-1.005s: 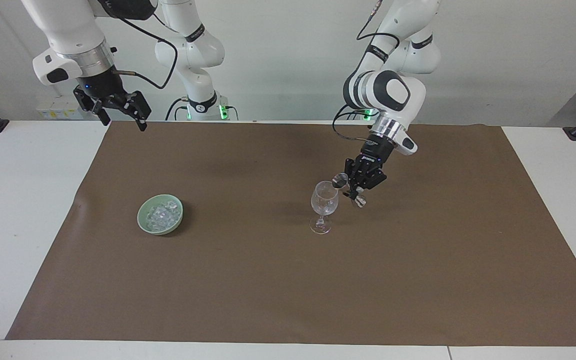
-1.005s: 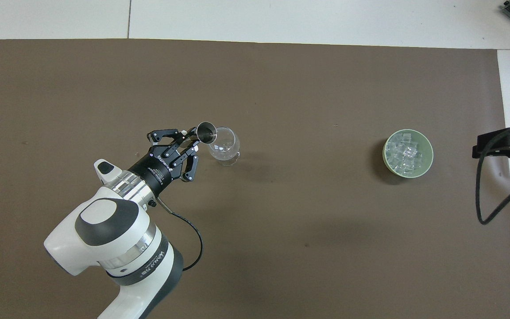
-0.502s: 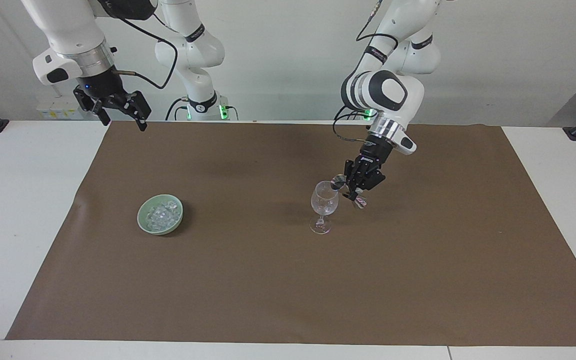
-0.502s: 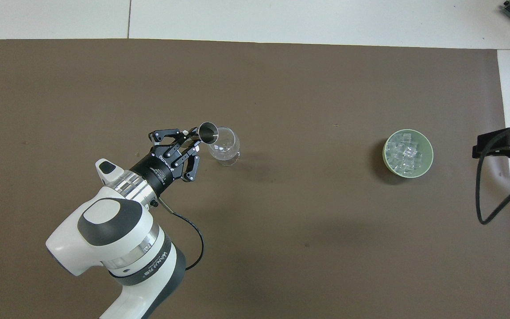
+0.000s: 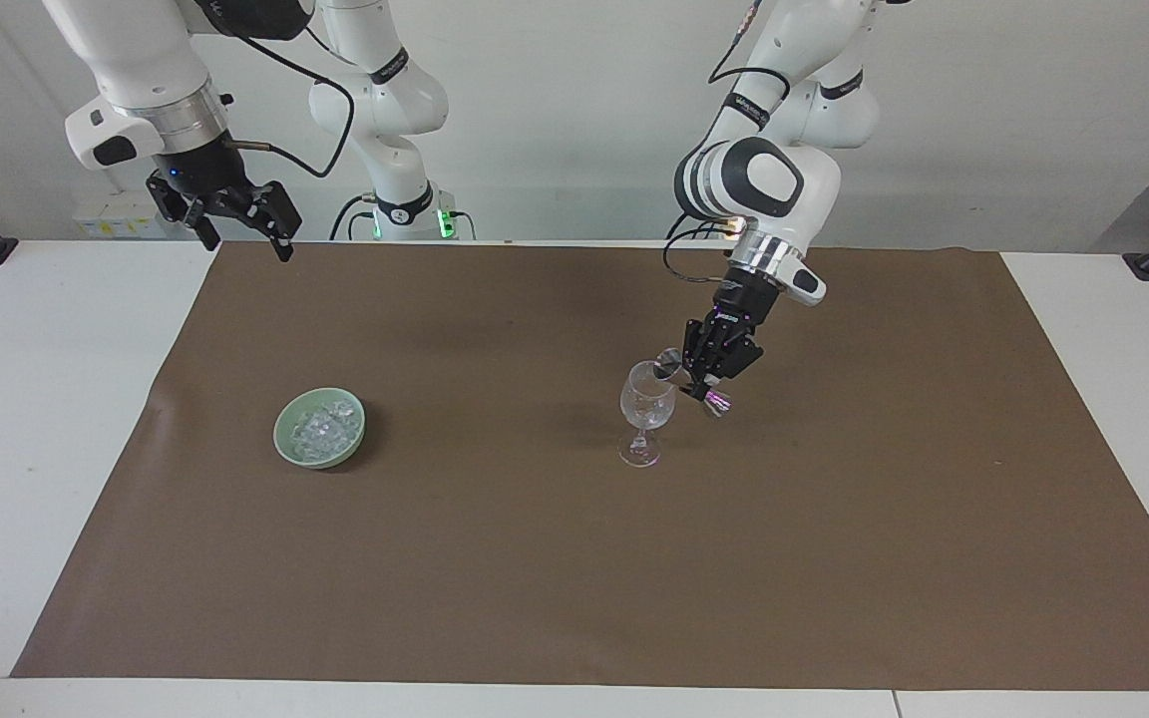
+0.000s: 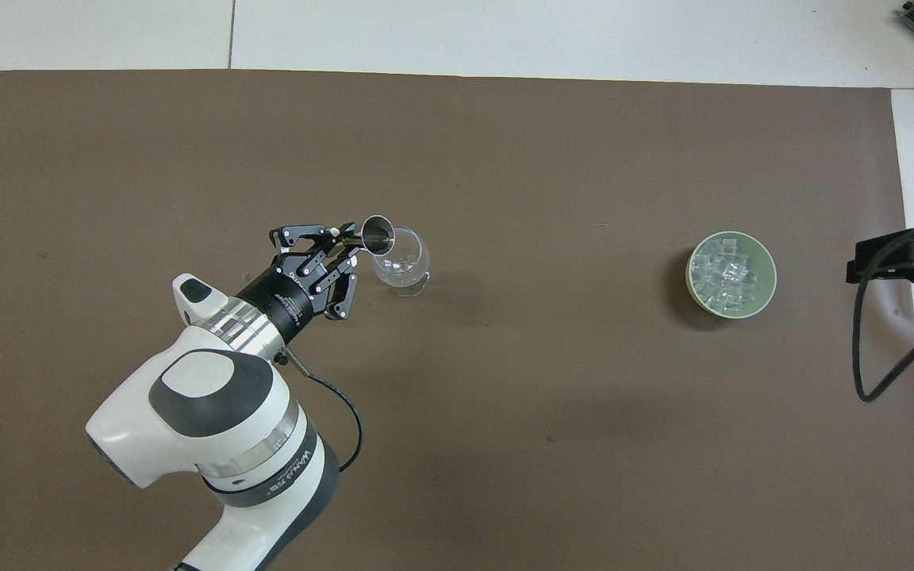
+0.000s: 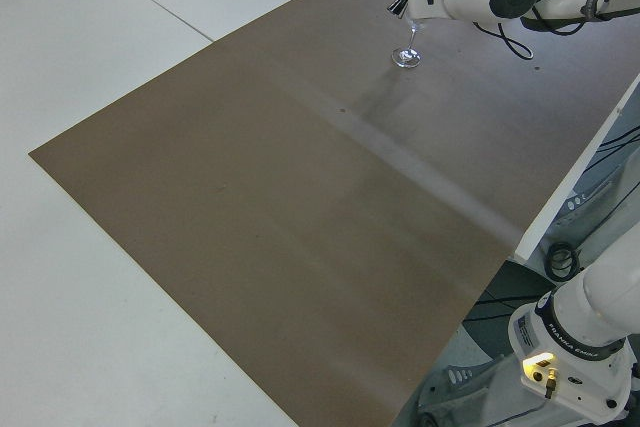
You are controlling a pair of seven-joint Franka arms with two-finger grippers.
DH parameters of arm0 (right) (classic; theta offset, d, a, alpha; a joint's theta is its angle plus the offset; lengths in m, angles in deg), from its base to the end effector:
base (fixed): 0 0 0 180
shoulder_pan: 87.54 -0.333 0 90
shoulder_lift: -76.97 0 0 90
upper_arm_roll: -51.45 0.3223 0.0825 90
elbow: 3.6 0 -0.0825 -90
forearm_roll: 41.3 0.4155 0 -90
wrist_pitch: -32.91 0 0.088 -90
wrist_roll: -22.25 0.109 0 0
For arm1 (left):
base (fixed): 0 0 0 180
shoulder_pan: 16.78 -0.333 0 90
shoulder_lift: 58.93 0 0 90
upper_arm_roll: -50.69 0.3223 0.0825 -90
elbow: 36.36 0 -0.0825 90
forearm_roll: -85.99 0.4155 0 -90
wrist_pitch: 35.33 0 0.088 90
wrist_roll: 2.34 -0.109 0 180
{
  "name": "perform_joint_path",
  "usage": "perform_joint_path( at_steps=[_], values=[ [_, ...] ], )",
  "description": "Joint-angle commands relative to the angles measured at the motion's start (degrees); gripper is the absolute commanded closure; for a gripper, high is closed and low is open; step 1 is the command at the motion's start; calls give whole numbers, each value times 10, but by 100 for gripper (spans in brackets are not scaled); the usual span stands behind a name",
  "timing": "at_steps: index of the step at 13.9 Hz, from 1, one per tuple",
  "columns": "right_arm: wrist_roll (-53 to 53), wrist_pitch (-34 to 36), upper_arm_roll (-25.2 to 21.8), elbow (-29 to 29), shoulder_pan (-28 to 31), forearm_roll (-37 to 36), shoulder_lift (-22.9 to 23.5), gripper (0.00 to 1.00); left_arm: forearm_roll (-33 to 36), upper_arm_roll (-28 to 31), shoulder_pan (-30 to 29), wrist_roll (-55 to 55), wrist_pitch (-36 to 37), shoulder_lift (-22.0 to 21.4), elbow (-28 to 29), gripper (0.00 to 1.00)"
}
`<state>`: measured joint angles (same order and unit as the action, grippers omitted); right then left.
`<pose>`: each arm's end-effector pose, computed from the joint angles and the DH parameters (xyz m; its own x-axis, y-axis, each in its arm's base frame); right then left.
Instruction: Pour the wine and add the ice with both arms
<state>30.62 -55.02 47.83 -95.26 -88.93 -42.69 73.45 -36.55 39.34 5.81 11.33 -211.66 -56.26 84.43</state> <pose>0.5622 -0.0258 0.6463 0.9828 -0.1847 -0.0008 -0.1846 -0.9826 0.0207 0.5038 -0.2561 0.3914 0.0958 0.7605 -0.6423 0.7323 0.3831 0.5629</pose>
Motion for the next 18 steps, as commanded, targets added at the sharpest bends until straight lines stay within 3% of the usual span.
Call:
perform_joint_path(
  at_steps=[1, 18],
  values=[
    [-9, 6, 3, -12, 6, 13, -13, 0, 19, 5, 14, -1, -31, 15, -25, 100],
    [-9, 6, 3, -12, 6, 13, -13, 0, 65, 5, 29, -35, -72, 27, -31, 100]
  ],
)
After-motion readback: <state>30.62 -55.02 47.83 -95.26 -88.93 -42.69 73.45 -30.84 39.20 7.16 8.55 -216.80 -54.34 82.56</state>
